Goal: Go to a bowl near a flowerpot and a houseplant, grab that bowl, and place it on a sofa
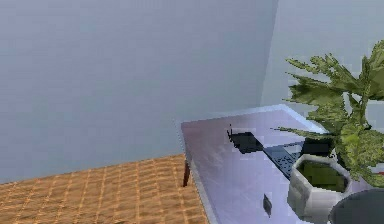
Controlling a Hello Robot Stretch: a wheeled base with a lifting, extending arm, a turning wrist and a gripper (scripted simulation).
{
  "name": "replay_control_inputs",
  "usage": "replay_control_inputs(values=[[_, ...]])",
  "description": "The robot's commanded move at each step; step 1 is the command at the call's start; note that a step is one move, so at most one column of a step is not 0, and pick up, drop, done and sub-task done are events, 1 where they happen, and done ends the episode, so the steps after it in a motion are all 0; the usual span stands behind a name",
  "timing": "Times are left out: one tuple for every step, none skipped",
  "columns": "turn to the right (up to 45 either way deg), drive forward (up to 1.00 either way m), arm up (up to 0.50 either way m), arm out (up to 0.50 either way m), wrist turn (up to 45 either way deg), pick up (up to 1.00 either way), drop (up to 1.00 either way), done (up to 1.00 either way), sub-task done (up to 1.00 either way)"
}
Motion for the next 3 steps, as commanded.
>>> replay_control_inputs(values=[[0.0,0.0,0.0,-0.28,0.0,0.0,0.0,0.0,0.0],[-27.0,0.0,0.0,0.0,0.0,0.0,0.0,0.0,0.0],[0.0,0.6,0.0,0.0,0.0,0.0,0.0,0.0,0.0]])
